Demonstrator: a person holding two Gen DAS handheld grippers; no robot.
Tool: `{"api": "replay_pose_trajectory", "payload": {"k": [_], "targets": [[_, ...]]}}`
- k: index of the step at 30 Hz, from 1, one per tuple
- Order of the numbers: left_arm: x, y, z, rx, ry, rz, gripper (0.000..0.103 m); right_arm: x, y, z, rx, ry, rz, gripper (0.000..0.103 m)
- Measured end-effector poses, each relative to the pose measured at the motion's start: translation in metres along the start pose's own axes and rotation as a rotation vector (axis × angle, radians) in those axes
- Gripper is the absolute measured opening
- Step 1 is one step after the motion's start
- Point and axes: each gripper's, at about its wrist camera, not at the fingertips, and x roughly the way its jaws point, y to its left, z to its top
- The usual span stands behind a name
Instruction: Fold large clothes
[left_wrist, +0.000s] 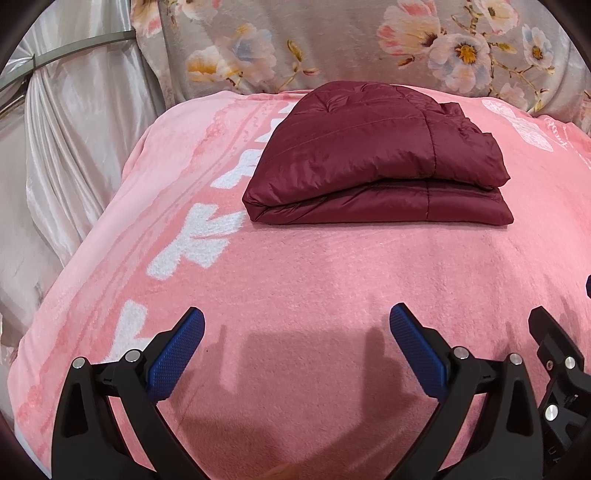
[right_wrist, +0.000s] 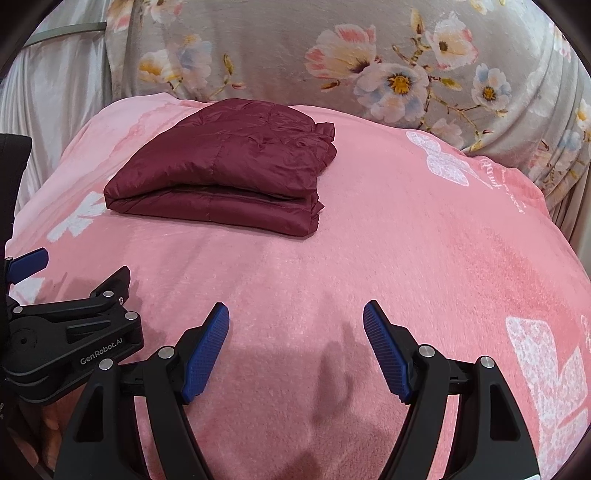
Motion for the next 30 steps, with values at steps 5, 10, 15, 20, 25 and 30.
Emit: {"api": "replay_pose_trajectory", "payload": {"k": [5,10,15,20,25,30], "targets": [[-0.003,-0.004,-0.0004,0.022,-0.015,-0.002,0.098,0.0002,0.0002,0.0004,-0.006,-0.001,-0.002,0.073],[-0.0047,-0.0053,-0.0005,0.029,-0.024,-0.004,0.098,-0.0005,0.0011,0.0,-0.009,-0.004,-0.004,0.073],[-0.0053,-0.0047,-0.0002,0.031,-0.029,-0.005,0.098,-0.0013,0.0022,0.0003,-0.02,-0.009,-0.008,0.073],[-0.0061,-0.0052,-0.0002,0.032,-0.03,-0.003,0.098,-0.0012,0.0022,0.0003,-0.021,-0.009,-0.008,0.073],[-0.0057,-0.0044,0.0003,0.032,-0.029,-0.004,0.098,-0.0013,0.0026,0.0004,-0.02,-0.01,-0.008,0.073],[-0.0053,-0.0038,0.0006,0.032,-0.028,-0.006,0.098,-0.0013,0.0019,0.0003,-0.019,-0.009,-0.008,0.073]]}}
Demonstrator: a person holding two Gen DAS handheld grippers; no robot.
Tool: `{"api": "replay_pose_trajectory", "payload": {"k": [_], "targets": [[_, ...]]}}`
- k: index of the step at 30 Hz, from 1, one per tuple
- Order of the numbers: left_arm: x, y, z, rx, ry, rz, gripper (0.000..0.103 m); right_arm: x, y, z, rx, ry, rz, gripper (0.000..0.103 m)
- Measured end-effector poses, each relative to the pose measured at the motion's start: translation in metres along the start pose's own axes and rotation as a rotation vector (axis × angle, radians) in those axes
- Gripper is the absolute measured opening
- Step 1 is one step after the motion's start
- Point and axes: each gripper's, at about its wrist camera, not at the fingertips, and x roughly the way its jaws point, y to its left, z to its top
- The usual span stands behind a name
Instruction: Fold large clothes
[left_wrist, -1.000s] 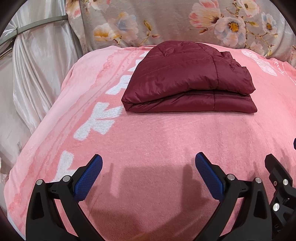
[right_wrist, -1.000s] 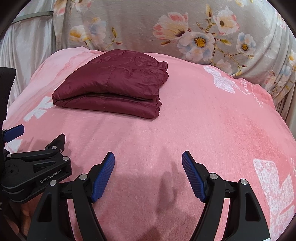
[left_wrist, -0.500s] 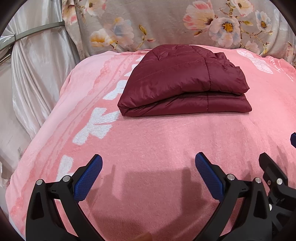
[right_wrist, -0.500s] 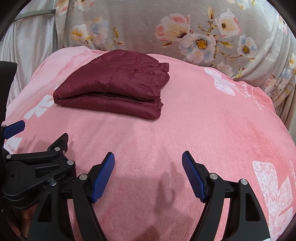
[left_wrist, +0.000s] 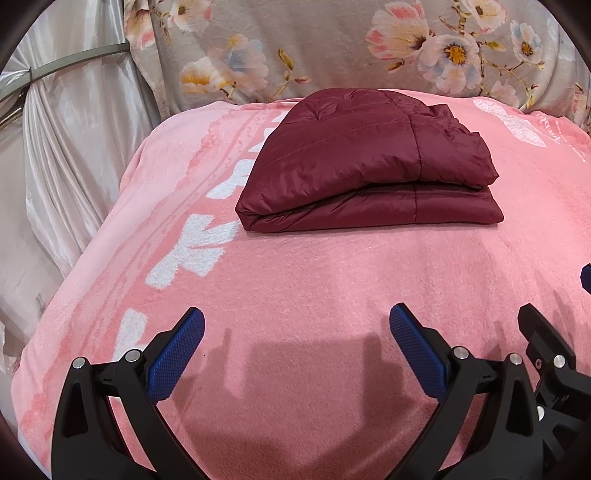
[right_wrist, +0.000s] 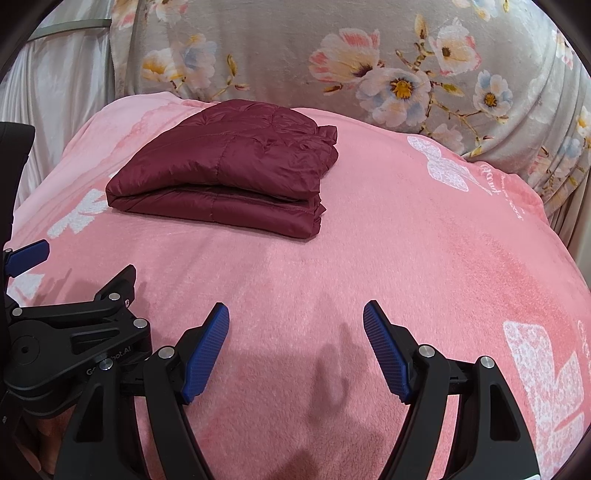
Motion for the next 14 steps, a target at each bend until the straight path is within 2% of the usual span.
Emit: {"api": "replay_pose_trajectory", "payload": {"k": [14], "targets": [[0.0019,-0.0015,-0.0004,0.006,0.01,0.004,0.098,-0.0005,-0.0052,-0.001,0.016,0.001,0.006,0.073]]}}
